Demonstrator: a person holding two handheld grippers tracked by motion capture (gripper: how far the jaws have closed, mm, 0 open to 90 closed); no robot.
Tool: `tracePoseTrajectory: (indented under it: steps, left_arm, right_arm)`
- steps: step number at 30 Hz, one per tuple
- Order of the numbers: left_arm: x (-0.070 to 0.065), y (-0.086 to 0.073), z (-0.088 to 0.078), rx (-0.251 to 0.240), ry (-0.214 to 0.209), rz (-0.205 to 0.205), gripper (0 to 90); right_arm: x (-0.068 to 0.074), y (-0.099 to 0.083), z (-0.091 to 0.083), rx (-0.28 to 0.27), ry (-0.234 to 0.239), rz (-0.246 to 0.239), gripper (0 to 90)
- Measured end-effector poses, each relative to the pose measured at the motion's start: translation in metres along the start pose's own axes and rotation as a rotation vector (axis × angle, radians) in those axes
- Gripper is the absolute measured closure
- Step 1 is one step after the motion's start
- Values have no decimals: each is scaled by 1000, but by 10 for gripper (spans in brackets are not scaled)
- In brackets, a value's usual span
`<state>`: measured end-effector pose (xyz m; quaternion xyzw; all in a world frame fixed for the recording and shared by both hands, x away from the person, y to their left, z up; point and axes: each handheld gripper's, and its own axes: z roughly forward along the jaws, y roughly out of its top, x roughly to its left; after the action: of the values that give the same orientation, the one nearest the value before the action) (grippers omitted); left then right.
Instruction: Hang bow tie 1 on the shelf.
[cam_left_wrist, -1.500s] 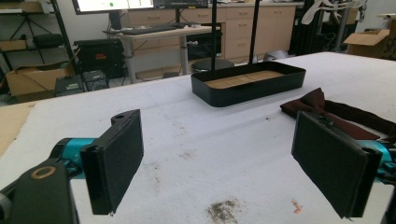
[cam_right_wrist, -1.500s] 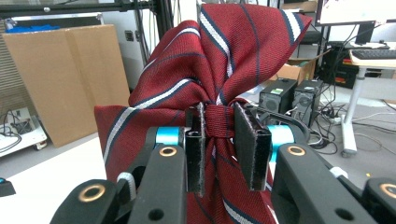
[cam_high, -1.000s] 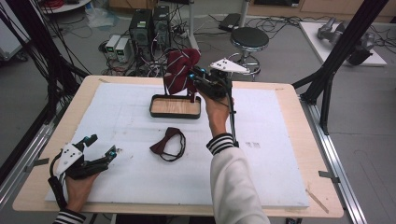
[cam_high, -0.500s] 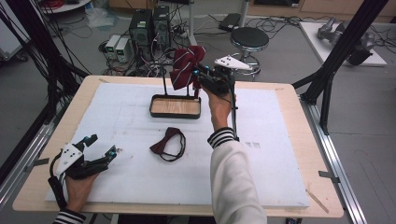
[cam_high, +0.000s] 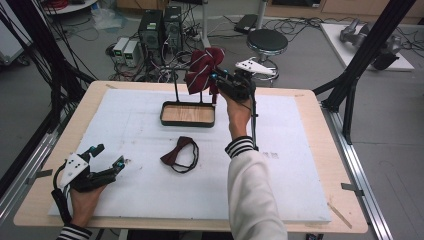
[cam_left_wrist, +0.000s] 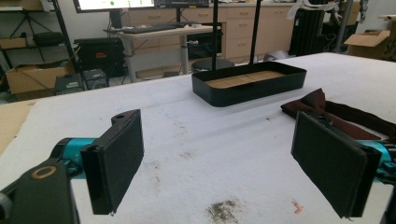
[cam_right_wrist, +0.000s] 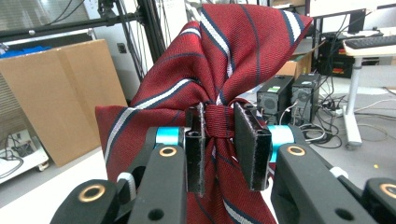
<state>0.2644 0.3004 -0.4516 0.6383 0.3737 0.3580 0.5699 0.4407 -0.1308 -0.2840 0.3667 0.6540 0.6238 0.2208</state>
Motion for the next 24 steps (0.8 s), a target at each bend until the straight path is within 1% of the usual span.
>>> tracePoseTrajectory:
  steps: [3,8,9,10,11,12,13,14,19,20,24]
  left_arm:
    - [0,0,0,-3,1,0,173]
    - [-1,0,0,-1,1,2,173]
    - [-1,0,0,-3,2,-1,173]
    - [-1,0,0,0,1,1,173]
    - [-1,0,0,-3,2,-1,173]
    - [-1,0,0,-3,2,-1,173]
    - [-1,0,0,0,2,2,173]
    - [-1,0,0,-3,2,-1,173]
    - [-1,0,0,-3,2,-2,173]
    - [0,0,0,-3,3,1,173]
    - [0,0,0,-3,1,0,173]
  right_arm:
    - [5,3,-3,4,4,-20,746]
    - [10,5,-7,5,15,-25,745]
    - [14,6,-7,6,29,-31,745]
    - [14,6,-7,6,29,-31,745]
    - [19,7,-7,9,45,-40,745]
    - [19,7,-7,9,45,-40,745]
    - [23,7,-6,10,56,-48,745]
    - [24,7,-4,9,62,-52,745]
    - [25,4,2,11,72,-41,745]
    - [24,5,6,20,67,-38,746]
    - [20,10,12,21,64,-32,745]
